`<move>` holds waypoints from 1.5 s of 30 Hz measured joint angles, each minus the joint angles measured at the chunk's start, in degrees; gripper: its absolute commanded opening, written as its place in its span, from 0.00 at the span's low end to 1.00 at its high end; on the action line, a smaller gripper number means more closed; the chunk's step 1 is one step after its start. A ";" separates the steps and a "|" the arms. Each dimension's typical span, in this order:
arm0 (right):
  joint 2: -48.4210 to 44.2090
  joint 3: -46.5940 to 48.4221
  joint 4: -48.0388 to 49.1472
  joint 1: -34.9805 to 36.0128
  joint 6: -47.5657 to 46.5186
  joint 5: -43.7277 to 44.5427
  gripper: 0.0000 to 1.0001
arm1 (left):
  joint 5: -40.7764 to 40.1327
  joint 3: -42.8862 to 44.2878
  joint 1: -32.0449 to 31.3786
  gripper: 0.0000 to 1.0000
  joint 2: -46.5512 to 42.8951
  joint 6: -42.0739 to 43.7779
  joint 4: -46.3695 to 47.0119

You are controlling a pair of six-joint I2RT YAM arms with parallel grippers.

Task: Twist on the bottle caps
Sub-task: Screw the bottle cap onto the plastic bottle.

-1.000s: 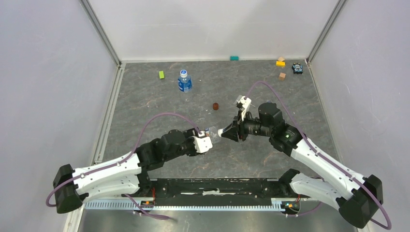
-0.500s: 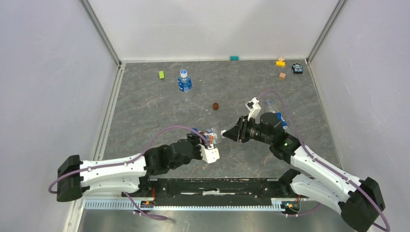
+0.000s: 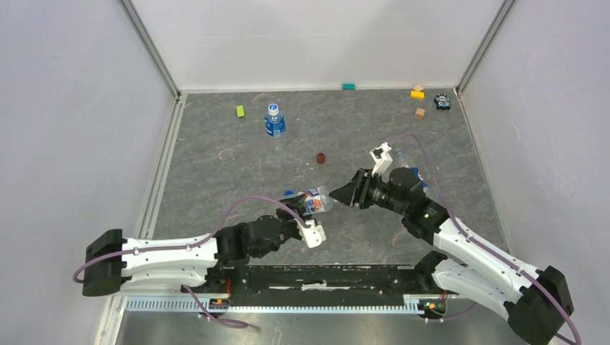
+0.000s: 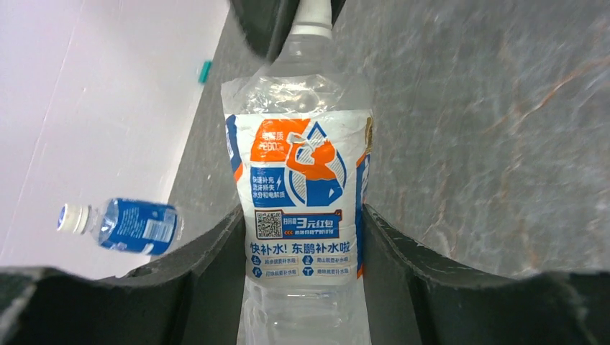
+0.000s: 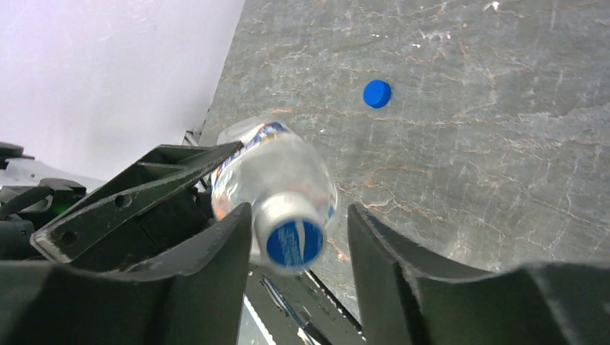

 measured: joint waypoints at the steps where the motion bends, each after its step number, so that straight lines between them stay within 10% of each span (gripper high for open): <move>1: -0.07 0.20 0.15 0.00 -0.74 -0.20 0.69 | 0.24 0.02 -0.28 0.05 -0.22 -0.11 0.72; 16: -2.23 19.98 -9.55 -0.98 -32.17 -3.87 0.90 | 1.11 -2.91 -0.68 0.02 -3.19 -17.44 2.14; 30: 0.04 27.65 -33.68 -3.10 -80.15 -27.10 0.83 | 32.74 0.24 18.27 0.02 -10.95 -31.61 -3.54; 45: 2.80 33.03 -44.39 -3.15 -96.13 -35.58 0.65 | 51.23 9.60 20.15 0.02 -7.65 -31.23 -10.82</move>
